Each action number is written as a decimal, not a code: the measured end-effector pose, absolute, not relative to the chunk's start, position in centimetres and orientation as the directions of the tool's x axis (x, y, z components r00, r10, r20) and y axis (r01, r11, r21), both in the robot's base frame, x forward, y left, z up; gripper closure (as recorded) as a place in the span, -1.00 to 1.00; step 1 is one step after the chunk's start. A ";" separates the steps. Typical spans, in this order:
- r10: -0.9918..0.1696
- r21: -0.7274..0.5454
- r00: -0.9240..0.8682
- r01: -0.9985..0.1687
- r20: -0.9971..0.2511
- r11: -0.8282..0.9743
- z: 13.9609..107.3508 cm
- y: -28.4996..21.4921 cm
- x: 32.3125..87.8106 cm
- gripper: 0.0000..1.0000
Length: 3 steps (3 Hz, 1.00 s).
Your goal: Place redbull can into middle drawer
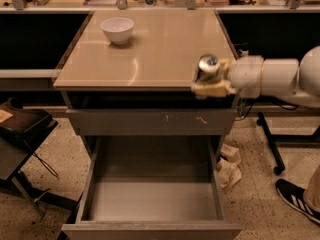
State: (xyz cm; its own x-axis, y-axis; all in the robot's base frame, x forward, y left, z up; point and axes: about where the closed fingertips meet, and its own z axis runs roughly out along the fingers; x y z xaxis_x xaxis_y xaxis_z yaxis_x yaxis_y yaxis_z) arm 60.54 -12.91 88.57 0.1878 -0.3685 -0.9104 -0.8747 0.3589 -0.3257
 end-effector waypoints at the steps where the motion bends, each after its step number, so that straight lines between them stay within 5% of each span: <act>1: -0.401 -0.186 0.073 -0.950 -0.913 0.251 77.1 -8.1 58.1 1.00; 3: -0.443 -0.193 0.070 -0.952 -0.894 0.239 73.7 -6.6 57.5 1.00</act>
Offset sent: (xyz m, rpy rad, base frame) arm -0.0151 0.0339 -0.0899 -0.0393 0.1292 0.0716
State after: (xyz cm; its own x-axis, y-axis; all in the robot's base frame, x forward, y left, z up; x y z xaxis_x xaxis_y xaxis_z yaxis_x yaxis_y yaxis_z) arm 57.47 -6.60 73.72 0.0699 -0.4426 -0.8940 -0.9515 0.2395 -0.1929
